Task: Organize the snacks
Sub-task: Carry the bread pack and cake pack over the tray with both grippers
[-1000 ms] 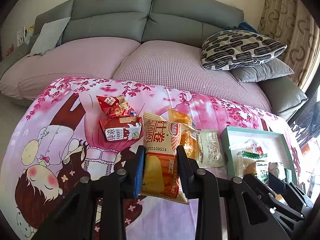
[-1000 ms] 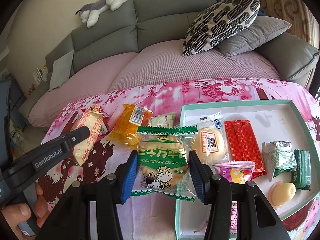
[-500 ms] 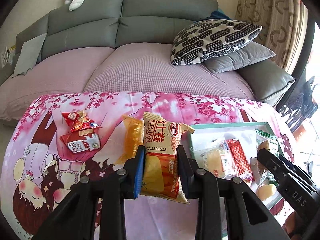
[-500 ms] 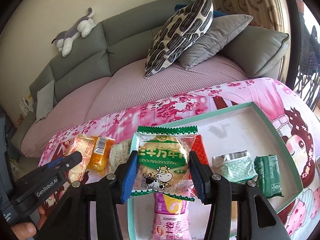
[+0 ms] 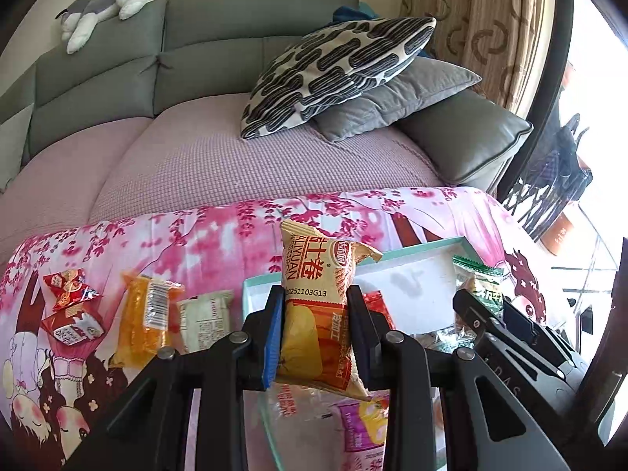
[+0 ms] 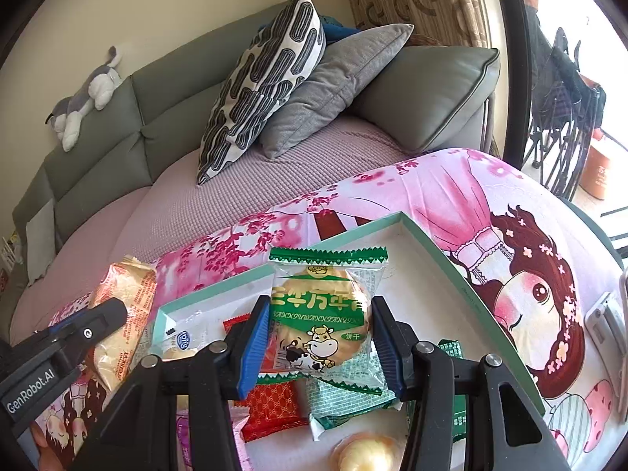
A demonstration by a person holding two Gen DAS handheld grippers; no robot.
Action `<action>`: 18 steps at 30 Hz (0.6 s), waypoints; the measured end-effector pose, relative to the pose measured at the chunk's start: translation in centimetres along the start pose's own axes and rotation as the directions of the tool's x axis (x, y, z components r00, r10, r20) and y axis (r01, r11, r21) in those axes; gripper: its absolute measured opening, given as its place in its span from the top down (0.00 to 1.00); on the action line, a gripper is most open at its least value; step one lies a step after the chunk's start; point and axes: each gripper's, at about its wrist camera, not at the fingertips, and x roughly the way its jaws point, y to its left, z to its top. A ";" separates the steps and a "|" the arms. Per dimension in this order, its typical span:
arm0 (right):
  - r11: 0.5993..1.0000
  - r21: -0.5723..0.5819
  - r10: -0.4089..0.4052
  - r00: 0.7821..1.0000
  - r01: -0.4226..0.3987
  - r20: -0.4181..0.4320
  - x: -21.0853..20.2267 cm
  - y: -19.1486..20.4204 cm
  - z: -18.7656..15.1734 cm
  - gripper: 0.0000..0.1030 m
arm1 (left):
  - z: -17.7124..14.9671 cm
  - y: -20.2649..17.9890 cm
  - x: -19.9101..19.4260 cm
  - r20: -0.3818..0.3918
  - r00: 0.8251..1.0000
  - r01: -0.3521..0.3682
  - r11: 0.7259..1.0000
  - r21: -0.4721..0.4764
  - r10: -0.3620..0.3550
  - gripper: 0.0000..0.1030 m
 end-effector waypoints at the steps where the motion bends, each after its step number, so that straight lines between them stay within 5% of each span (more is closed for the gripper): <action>1: 1.000 0.001 -0.004 1.000 0.004 -0.001 0.2 -0.2 0.0 0.49 | 0.2 -0.5 0.3 -0.004 1.000 0.007 1.000 0.005 -0.007 0.68; 18: 0.996 0.010 -0.089 0.995 0.089 -0.037 2.7 -3.3 -0.3 0.49 | 0.2 -4.2 6.4 -0.123 0.992 0.007 1.000 0.020 -0.004 0.68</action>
